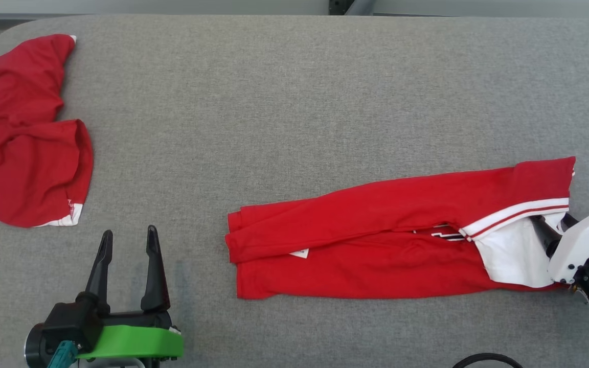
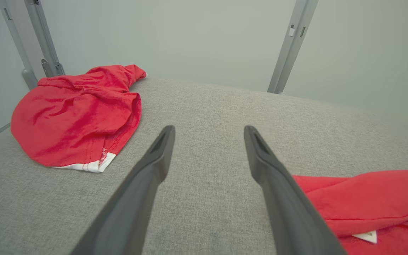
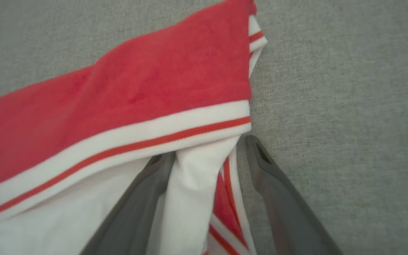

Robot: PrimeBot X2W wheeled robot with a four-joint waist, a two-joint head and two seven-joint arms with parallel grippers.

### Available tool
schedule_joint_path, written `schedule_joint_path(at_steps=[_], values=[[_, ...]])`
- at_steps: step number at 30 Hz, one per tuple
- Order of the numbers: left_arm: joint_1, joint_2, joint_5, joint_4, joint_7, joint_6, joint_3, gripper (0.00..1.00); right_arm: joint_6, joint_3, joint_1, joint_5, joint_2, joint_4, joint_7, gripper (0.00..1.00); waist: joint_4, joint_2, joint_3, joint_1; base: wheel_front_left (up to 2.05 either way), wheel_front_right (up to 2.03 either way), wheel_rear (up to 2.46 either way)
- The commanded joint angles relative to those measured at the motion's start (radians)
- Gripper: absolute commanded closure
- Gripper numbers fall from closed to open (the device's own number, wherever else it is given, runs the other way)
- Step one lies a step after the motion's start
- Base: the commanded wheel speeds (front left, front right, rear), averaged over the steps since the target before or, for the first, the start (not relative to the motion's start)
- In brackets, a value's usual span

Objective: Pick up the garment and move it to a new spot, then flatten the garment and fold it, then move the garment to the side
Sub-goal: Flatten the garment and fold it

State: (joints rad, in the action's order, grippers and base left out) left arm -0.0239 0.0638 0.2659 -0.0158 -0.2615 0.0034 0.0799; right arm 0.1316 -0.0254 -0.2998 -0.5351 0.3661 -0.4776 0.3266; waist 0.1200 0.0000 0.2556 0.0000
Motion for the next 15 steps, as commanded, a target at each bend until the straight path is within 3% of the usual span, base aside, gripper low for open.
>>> schedule_joint_path(at_steps=[1, 5, 6, 8, 15], values=[[0.014, -0.006, -0.007, -0.006, -0.005, -0.011, -0.005, 0.0, -0.002, 0.013, 0.002, -0.01, -0.01, -0.039, 0.015, 0.0, 0.024, 0.0, 0.01, 0.0, 0.0, 0.0, 0.0], [0.02, -0.011, -0.012, -0.01, -0.005, -0.027, -0.008, 0.0, -0.002, 0.021, -0.003, -0.051, -0.021, -0.079, 0.04, 0.0, 0.044, 0.0, 0.008, 0.0, 0.0, 0.0, 0.0], [0.02, -0.012, -0.013, -0.008, -0.005, -0.028, -0.008, 0.0, -0.001, 0.022, -0.004, -0.062, -0.023, -0.083, 0.043, 0.44, 0.047, 0.0, 0.01, 0.0, 0.0, 0.0, 0.0], [0.02, -0.013, -0.005, -0.007, -0.005, -0.03, -0.007, 0.0, -0.001, 0.031, -0.004, -0.092, -0.029, -0.084, 0.053, 1.0, 0.052, 0.0, 0.011, 0.0, 0.0, 0.0, 0.0], [0.006, -0.013, 0.014, -0.024, -0.004, -0.04, 0.005, 0.0, -0.001, 0.027, 0.018, -0.222, -0.007, -0.038, 0.066, 1.0, 0.047, 0.0, 0.001, 0.0, 0.0, 0.0, 0.0]])
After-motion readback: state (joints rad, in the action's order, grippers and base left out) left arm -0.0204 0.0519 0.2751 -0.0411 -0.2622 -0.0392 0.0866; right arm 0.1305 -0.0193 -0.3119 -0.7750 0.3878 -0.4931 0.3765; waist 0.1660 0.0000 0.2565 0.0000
